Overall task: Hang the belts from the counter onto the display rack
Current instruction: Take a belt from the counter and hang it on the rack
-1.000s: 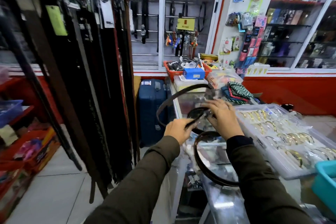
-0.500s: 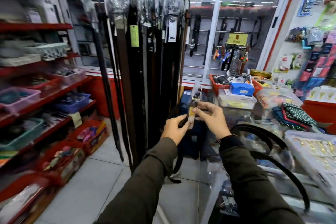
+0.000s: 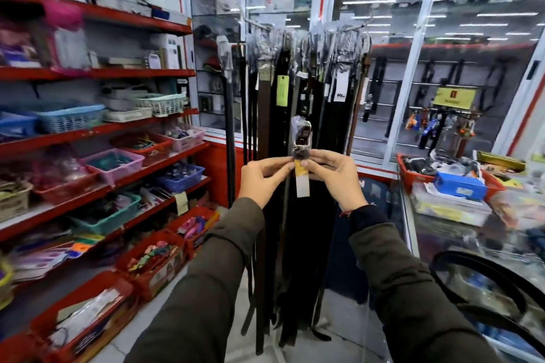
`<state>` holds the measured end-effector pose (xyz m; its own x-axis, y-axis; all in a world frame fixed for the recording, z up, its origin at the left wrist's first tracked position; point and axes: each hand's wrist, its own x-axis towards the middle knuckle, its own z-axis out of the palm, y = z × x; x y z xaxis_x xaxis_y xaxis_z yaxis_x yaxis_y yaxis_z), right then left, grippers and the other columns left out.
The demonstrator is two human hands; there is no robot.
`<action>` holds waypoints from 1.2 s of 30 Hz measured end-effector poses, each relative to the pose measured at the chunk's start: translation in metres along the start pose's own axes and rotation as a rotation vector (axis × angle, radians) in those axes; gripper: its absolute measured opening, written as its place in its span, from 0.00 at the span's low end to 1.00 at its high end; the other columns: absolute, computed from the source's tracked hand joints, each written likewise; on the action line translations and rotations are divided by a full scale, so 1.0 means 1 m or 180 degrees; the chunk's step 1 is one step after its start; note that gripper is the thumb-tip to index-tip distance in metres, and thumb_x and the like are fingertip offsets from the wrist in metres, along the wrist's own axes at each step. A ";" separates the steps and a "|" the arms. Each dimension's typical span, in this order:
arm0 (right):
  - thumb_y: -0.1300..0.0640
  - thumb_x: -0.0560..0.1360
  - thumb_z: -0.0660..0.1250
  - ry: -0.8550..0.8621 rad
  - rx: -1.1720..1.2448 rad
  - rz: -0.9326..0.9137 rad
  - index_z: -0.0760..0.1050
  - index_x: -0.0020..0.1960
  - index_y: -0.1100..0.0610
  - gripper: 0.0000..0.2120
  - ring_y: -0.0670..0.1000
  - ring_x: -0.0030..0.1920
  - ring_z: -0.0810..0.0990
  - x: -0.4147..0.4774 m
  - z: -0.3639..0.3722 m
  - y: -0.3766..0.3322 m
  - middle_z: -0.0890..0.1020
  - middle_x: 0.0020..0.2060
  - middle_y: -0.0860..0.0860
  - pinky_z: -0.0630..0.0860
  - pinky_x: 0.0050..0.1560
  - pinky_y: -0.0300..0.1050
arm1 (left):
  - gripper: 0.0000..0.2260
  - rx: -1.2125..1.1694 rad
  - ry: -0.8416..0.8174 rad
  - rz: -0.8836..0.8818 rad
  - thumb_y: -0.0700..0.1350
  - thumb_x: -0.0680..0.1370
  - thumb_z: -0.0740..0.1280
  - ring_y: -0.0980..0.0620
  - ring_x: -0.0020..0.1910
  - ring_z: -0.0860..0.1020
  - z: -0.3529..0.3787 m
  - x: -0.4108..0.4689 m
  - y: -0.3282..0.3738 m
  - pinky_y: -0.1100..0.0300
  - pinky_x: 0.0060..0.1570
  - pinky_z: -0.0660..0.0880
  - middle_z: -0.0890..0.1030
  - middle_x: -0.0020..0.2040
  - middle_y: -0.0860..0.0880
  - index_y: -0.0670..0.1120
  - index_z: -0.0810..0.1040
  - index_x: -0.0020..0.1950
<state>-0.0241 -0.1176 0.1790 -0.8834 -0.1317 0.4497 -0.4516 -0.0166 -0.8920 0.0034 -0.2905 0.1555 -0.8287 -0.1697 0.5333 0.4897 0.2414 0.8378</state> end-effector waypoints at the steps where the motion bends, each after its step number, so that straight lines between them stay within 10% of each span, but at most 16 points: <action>1: 0.65 0.73 0.73 -0.0002 0.0085 -0.0043 0.81 0.59 0.64 0.15 0.51 0.48 0.86 0.006 0.008 -0.005 0.86 0.51 0.62 0.84 0.48 0.43 | 0.09 -0.0273 -0.0006 -0.0044 0.42 0.76 0.74 0.55 0.49 0.86 -0.005 0.006 0.006 0.51 0.54 0.83 0.87 0.47 0.48 0.44 0.85 0.56; 9: 0.65 0.72 0.74 0.0222 0.0528 -0.0413 0.80 0.60 0.66 0.17 0.58 0.52 0.86 0.068 0.065 -0.060 0.86 0.51 0.64 0.84 0.50 0.44 | 0.11 -0.0960 0.0499 0.0044 0.37 0.78 0.71 0.58 0.43 0.85 -0.038 0.072 0.048 0.61 0.46 0.84 0.85 0.46 0.46 0.36 0.81 0.60; 14: 0.65 0.73 0.73 0.0263 0.0582 -0.0644 0.80 0.61 0.66 0.17 0.58 0.52 0.86 0.110 0.090 -0.100 0.85 0.51 0.63 0.83 0.54 0.52 | 0.10 -0.1011 0.0820 0.0305 0.39 0.78 0.71 0.44 0.53 0.85 -0.055 0.114 0.080 0.54 0.51 0.84 0.85 0.52 0.39 0.37 0.82 0.58; 26: 0.59 0.73 0.74 0.0400 0.0334 -0.0568 0.83 0.56 0.64 0.13 0.58 0.45 0.87 0.159 0.122 -0.144 0.87 0.48 0.62 0.86 0.44 0.51 | 0.13 -0.0975 0.0928 0.0137 0.45 0.77 0.73 0.57 0.34 0.83 -0.091 0.173 0.119 0.67 0.30 0.78 0.85 0.40 0.46 0.37 0.83 0.56; 36: 0.62 0.73 0.74 0.0485 0.0232 -0.0432 0.83 0.53 0.65 0.10 0.51 0.35 0.84 0.170 0.125 -0.133 0.86 0.44 0.60 0.82 0.30 0.39 | 0.11 -0.1367 0.0696 -0.0264 0.44 0.75 0.75 0.45 0.46 0.85 -0.092 0.191 0.098 0.57 0.42 0.84 0.86 0.50 0.38 0.37 0.84 0.52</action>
<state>-0.0985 -0.2620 0.3681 -0.8263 0.0277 0.5625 -0.5623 -0.0965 -0.8213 -0.0820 -0.3869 0.3496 -0.8159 -0.3796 0.4361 0.5300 -0.1897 0.8265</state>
